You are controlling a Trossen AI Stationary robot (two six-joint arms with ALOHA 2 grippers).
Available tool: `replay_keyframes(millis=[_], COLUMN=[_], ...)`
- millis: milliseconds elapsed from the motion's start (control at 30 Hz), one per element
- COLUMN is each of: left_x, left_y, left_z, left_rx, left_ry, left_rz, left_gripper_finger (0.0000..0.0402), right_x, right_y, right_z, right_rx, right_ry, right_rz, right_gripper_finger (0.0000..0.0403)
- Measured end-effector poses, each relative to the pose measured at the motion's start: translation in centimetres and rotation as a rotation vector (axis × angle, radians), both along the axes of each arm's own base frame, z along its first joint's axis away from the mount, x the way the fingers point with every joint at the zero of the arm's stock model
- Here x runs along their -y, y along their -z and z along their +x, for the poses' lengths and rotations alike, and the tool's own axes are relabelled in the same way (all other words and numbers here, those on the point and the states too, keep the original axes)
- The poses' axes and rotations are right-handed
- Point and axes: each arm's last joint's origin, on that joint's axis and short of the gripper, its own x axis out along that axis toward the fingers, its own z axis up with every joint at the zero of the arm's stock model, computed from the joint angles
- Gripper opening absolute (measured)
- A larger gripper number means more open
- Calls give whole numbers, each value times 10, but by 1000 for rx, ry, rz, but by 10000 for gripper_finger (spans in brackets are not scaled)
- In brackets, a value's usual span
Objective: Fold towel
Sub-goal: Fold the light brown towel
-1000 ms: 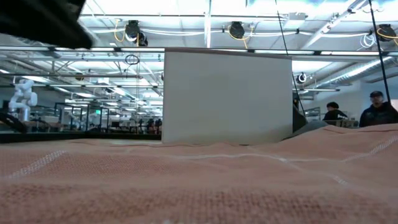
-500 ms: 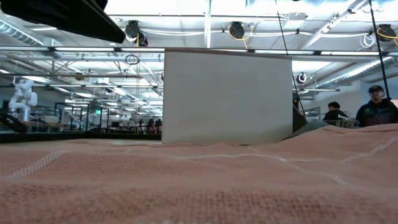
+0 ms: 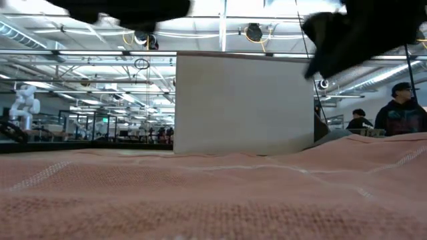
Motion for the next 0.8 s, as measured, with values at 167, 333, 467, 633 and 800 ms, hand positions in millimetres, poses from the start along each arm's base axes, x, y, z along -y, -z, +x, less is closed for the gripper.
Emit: replay_keyframes(millis=[167,333,467,633,800], left_x=[-24,-32,-28,-18,-14], left_y=[12,23,26,36,43], left_z=[54,89,107,123,134], left_rx=[26,-61,-59,-54,-60], left_ry=[-68,29,116,163,163], left_rz=[-30,-66,-88,-73,-70], left_gripper_finger=[103,103,103,103,103], right_x=[15,30,31,31,33], right_y=[12,12,12,13,13], right_z=[-23,-36,-40,-41,-44], right_rx=[-228,-297,-312,-332,-330], right_ry=[201,416,486,577,726], right_rz=[-46,-70,-50,38,94], right_gripper_finger=[160,160,160,160,160])
